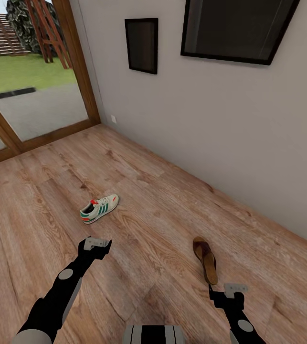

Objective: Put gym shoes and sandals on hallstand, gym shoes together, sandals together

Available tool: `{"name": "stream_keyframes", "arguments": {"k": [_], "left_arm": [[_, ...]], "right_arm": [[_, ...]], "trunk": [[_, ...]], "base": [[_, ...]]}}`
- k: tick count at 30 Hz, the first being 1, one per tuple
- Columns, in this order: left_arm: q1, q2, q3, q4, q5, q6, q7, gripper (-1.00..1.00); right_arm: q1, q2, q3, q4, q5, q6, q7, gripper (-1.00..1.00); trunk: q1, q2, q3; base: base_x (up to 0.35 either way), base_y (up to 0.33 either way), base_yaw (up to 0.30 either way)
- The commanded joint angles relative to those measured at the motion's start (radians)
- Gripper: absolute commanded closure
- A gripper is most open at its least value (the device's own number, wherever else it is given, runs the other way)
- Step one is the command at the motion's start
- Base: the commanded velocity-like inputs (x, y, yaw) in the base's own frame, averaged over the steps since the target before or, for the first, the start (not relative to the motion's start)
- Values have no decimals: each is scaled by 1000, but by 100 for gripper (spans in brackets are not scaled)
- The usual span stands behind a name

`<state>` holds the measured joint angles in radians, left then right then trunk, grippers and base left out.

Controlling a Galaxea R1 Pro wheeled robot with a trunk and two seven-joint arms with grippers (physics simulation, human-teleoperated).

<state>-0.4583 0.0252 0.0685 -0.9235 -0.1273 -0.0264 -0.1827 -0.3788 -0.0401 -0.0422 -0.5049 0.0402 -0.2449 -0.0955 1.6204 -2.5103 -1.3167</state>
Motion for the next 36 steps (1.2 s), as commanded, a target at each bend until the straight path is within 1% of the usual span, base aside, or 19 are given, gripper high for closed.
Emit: {"name": "stream_keyframes", "arguments": {"k": [1, 24, 31, 36], "left_arm": [[0, -1, 4, -1, -10, -3, -6, -100], [-2, -1, 2, -3, -9, -3, -7, -100], [-2, -1, 3, -6, -10, -3, -6, -100], [-2, -1, 3, -7, -11, -3, -6, -100]], "right_arm": [[-1, 0, -1, 0, 4, -2, -3, -100], [-1, -1, -1, 2, 5, -2, -3, -100], [-1, -1, -1, 2, 5, -2, -3, -100], [-1, -1, -1, 2, 6, -2, -3, -100]], "trunk": [[0, 0, -1], [0, 0, -1], [3, -2, -28], [3, -2, -28]], "base": [[0, 0, 0], [0, 0, 0], [0, 0, 0], [0, 0, 0]]}}
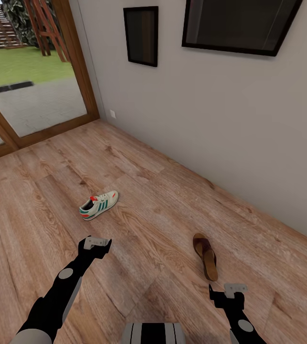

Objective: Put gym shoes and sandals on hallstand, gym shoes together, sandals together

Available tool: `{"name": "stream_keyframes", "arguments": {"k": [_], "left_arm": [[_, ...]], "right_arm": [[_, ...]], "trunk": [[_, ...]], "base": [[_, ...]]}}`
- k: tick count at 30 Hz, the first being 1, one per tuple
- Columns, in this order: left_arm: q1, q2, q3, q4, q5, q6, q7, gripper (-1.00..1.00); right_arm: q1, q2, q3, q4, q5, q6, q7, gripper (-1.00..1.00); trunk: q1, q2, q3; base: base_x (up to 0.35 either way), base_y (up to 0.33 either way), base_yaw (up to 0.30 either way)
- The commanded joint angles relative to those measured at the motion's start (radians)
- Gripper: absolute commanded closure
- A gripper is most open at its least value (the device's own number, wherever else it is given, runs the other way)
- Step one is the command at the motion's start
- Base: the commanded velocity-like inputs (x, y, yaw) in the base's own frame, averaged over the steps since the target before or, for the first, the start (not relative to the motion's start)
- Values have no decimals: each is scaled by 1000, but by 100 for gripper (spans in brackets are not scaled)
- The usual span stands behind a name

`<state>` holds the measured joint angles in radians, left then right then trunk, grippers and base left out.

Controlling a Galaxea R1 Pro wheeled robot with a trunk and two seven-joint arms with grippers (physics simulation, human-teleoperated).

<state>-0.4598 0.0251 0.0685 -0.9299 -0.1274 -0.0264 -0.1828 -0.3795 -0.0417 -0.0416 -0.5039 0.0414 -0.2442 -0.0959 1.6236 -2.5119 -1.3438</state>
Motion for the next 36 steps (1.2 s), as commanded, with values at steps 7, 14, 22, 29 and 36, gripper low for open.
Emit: {"name": "stream_keyframes", "arguments": {"k": [7, 14, 22, 29, 36], "left_arm": [[0, -1, 4, -1, -11, -3, -6, -100], [0, -1, 4, 0, -10, -3, -6, -100], [0, -1, 4, 6, -9, -3, -6, -100], [0, -1, 4, 6, -9, -3, -6, -100], [0, -1, 4, 6, -10, -3, -7, -100]], "right_arm": [[0, 0, -2, 1, 3, -3, -3, -100], [0, 0, -3, 0, 3, -2, -4, -100], [0, 0, -3, -1, 4, -3, -4, -100], [0, 0, -3, -1, 4, -3, -4, -100], [0, 0, -3, -1, 3, -3, -4, -100]], "trunk": [[0, 0, -1], [0, 0, -1], [0, 0, -1], [0, 0, -1], [0, 0, -1]], "base": [[0, 0, 0], [0, 0, 0], [0, 0, 0], [76, 0, 0], [159, 0, 0]]}}
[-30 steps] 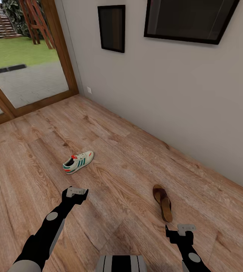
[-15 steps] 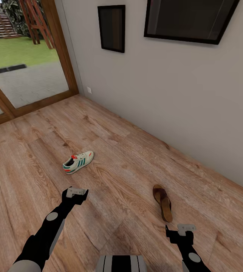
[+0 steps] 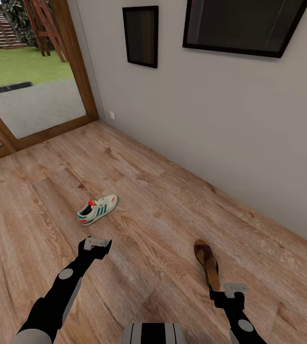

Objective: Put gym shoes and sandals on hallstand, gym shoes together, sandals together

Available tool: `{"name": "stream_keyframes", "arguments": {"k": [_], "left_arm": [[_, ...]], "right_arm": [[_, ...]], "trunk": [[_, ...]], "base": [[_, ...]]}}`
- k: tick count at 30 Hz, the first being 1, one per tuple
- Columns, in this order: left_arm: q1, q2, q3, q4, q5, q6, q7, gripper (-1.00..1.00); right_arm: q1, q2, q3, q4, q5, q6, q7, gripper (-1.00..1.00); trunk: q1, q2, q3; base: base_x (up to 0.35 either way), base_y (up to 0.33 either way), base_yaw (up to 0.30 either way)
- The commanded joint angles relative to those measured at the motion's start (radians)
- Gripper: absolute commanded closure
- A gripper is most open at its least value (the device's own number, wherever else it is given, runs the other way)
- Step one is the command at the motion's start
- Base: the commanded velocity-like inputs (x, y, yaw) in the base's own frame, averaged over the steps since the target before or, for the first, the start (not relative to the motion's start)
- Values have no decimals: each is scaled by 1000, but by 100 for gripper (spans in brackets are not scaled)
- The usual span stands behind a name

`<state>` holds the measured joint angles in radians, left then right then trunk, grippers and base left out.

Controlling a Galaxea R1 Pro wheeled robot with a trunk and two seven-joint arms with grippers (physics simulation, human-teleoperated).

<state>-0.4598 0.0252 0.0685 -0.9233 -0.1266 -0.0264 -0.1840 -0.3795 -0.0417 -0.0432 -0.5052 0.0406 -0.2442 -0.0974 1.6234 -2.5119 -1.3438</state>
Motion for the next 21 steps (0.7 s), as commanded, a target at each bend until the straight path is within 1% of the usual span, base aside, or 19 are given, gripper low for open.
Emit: {"name": "stream_keyframes", "arguments": {"k": [1, 8, 21], "left_arm": [[0, -1, 4, 0, -10, -3, -6, -100], [0, -1, 4, 0, -10, -3, -6, -100], [0, -1, 4, 0, -10, -3, -6, -100]], "right_arm": [[0, 0, -1, 1, 4, -3, -2, -100], [0, 0, -1, 1, 4, -3, -2, -100], [0, 0, -1, 0, 4, -3, -2, -100]], "trunk": [[0, 0, -1], [0, 0, -1], [0, 0, -1]], "base": [[96, 0, 0], [44, 0, 0], [7, 0, 0]]}}
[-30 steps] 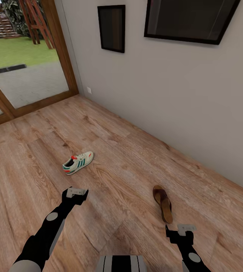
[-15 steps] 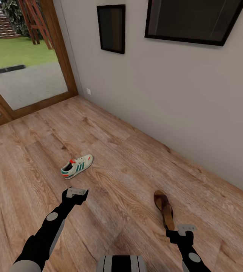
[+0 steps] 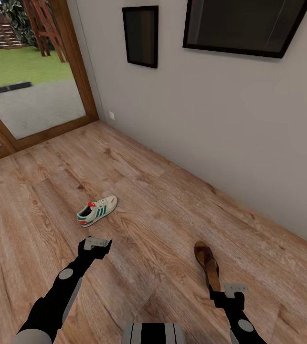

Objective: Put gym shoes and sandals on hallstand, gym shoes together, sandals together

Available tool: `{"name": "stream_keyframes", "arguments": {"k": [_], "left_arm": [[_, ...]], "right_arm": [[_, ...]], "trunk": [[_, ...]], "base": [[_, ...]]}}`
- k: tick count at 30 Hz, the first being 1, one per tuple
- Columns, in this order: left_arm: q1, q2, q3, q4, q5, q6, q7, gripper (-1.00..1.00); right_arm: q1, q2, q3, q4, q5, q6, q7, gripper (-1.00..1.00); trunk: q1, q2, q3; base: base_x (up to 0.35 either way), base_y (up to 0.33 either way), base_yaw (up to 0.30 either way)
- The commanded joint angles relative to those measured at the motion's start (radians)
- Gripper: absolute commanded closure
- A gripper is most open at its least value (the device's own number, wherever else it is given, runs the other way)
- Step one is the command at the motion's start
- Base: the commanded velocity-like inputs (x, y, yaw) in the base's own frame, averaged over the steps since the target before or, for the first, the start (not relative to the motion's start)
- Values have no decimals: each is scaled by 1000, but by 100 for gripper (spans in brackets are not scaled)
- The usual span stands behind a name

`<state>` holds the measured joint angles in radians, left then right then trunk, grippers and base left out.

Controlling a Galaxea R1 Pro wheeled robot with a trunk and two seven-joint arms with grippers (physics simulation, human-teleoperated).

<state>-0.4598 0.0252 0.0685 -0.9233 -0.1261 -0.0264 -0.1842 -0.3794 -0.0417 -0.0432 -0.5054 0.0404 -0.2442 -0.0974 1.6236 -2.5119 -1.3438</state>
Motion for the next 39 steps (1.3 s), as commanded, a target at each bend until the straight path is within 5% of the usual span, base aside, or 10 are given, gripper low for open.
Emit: {"name": "stream_keyframes", "arguments": {"k": [1, 39], "left_arm": [[0, -1, 4, 0, -10, -3, -6, -100], [-2, -2, 4, 0, -10, -3, -6, -100]], "right_arm": [[-1, 0, -1, 1, 5, -3, -2, -100], [0, 0, 0, 1, 6, -3, -2, -100]], "trunk": [[0, 0, -1], [0, 0, -1]], "base": [[1, 0, 0], [27, 0, 0]]}}
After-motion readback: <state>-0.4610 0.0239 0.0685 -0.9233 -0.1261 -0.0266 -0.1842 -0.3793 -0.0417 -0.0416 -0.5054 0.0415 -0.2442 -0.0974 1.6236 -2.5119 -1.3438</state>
